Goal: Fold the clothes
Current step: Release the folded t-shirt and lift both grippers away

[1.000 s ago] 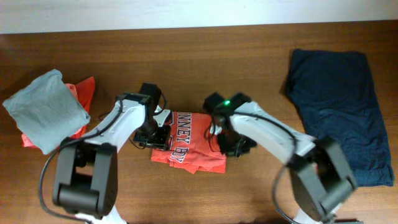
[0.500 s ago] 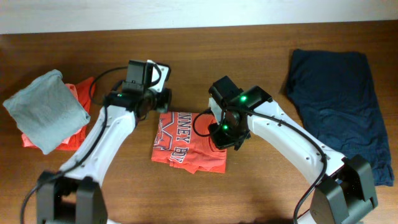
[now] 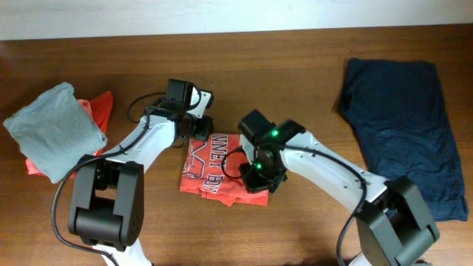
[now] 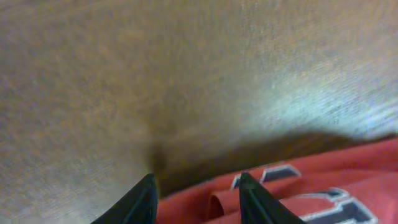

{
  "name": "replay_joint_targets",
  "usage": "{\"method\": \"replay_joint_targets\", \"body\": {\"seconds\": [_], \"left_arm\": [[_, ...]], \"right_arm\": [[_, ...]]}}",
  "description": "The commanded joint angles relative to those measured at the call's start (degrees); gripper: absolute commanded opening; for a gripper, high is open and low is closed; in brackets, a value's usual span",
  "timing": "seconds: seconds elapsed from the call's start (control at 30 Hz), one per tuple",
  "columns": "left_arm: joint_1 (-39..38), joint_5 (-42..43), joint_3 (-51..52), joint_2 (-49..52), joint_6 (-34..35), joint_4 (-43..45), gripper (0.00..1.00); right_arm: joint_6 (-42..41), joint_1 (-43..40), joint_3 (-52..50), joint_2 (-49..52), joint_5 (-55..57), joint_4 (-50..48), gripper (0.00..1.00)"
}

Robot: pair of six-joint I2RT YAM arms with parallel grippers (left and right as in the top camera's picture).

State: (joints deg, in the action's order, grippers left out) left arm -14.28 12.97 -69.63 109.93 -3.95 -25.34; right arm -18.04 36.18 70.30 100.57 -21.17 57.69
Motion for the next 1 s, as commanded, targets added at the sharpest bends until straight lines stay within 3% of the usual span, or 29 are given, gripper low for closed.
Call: {"method": "replay_joint_targets", "body": {"seconds": [0.0, 0.2, 0.47, 0.67, 0.97], "left_arm": [[0.2, 1.2, -0.1, 2.2, -3.1, -3.0, 0.43], [0.2, 0.7, -0.1, 3.3, -3.1, -10.7, 0.43], [0.2, 0.1, -0.1, 3.3, -3.1, -24.6, 0.42], [0.2, -2.7, 0.0, 3.3, -2.8, -33.4, 0.23], [0.2, -2.4, 0.0, 3.2, 3.1, -36.2, 0.13]], "right_arm": [[-0.9, 0.2, -4.3, 0.4, -0.7, -2.7, 0.24], [-0.9, 0.1, -10.3, 0.4, -0.7, -8.0, 0.3], [-1.0, 0.1, -11.6, 1.2, 4.0, -8.9, 0.31], [-0.9, -3.1, -11.6, 1.2, 15.6, -10.2, 0.31], [7.5, -12.9, -11.4, 1.2, 18.9, -17.1, 0.35]]}}
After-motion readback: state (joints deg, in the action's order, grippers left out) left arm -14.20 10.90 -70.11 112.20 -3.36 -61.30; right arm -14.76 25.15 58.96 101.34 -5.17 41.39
